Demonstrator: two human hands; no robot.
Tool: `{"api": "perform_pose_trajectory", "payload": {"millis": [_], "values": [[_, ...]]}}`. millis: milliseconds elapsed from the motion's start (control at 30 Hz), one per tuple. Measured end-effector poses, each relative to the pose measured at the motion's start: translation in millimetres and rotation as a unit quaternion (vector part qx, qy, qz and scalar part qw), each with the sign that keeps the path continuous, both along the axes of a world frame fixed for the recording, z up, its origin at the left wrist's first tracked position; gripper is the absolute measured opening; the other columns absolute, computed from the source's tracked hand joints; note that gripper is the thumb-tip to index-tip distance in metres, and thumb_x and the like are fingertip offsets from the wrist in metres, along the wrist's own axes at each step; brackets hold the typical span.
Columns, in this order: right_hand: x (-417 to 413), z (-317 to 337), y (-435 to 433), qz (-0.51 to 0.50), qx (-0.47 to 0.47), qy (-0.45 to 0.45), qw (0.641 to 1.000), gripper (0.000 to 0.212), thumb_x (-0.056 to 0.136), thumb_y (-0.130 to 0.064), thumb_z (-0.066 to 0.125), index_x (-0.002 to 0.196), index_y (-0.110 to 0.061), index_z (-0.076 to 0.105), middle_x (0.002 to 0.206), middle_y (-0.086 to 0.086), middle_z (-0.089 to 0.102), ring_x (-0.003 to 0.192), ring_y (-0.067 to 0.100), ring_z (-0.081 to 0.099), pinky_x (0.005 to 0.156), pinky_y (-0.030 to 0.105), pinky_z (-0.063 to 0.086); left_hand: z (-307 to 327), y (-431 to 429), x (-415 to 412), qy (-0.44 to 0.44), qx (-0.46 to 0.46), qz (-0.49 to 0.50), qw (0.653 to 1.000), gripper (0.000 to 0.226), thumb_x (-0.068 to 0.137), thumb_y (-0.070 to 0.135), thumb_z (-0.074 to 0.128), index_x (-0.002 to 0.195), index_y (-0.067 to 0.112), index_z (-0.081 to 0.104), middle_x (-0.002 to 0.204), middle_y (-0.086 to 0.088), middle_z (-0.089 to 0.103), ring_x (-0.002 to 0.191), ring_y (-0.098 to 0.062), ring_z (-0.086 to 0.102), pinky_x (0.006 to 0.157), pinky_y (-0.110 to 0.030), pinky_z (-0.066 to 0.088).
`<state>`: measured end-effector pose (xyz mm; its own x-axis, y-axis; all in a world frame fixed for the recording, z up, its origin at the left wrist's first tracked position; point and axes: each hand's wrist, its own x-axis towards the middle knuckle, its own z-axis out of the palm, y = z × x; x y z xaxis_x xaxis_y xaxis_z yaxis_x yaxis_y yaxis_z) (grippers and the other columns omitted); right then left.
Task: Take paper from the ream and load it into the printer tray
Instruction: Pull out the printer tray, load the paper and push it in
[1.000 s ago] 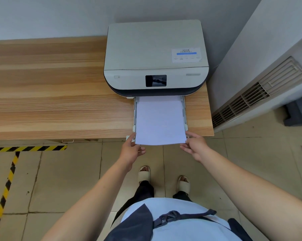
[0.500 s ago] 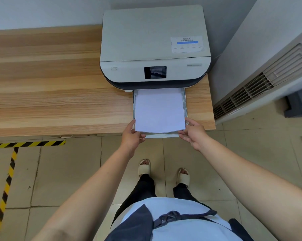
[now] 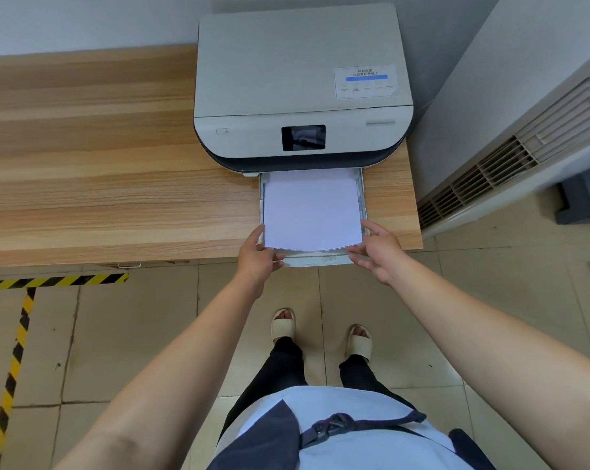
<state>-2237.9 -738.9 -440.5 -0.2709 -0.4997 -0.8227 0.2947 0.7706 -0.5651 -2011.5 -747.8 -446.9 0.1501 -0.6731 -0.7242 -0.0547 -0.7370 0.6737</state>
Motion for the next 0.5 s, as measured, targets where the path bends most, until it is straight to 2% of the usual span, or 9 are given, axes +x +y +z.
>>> {"api": "perform_pose_trajectory", "payload": {"millis": [200, 333, 400, 500], "values": [[0, 0, 2, -0.009, -0.005, -0.004, 1.000, 0.070, 0.087, 0.019, 0.037, 0.139, -0.025, 0.050, 0.134, 0.011, 0.052, 0.086, 0.020, 0.066, 0.073, 0.029, 0.057, 2, -1, 1, 0.007, -0.001, 0.003, 1.000, 0.067, 0.096, -0.012, 0.047, 0.152, 0.024, 0.038, 0.093, 0.000, 0.053, 0.083, -0.023, 0.064, 0.077, -0.029, 0.060], [3, 4, 7, -0.032, -0.019, -0.016, 0.999, 0.067, 0.088, 0.019, 0.035, 0.140, -0.021, 0.050, 0.133, 0.016, 0.054, 0.085, 0.021, 0.064, 0.080, 0.030, 0.055, 0, -1, 2, 0.007, -0.012, 0.017, 1.000, 0.060, 0.098, -0.004, 0.049, 0.150, 0.024, 0.043, 0.103, -0.012, 0.061, 0.076, -0.019, 0.066, 0.066, -0.025, 0.061], [5, 5, 10, -0.051, -0.026, -0.022, 0.998, 0.064, 0.090, 0.018, 0.034, 0.140, -0.018, 0.050, 0.136, 0.017, 0.049, 0.093, 0.023, 0.065, 0.085, 0.031, 0.054, -2, -2, 2, -0.006, -0.020, 0.033, 0.999, 0.056, 0.098, -0.005, 0.046, 0.147, 0.022, 0.048, 0.113, -0.016, 0.062, 0.076, -0.020, 0.068, 0.068, -0.025, 0.061], [8, 3, 19, -0.076, -0.041, -0.027, 0.996, 0.061, 0.091, 0.015, 0.037, 0.140, -0.019, 0.049, 0.142, 0.015, 0.048, 0.106, 0.025, 0.064, 0.091, 0.031, 0.053, 0, -1, -2, -0.010, -0.043, 0.068, 0.997, 0.051, 0.097, -0.007, 0.045, 0.142, 0.016, 0.052, 0.110, -0.009, 0.057, 0.081, -0.023, 0.069, 0.074, -0.027, 0.060]]}}
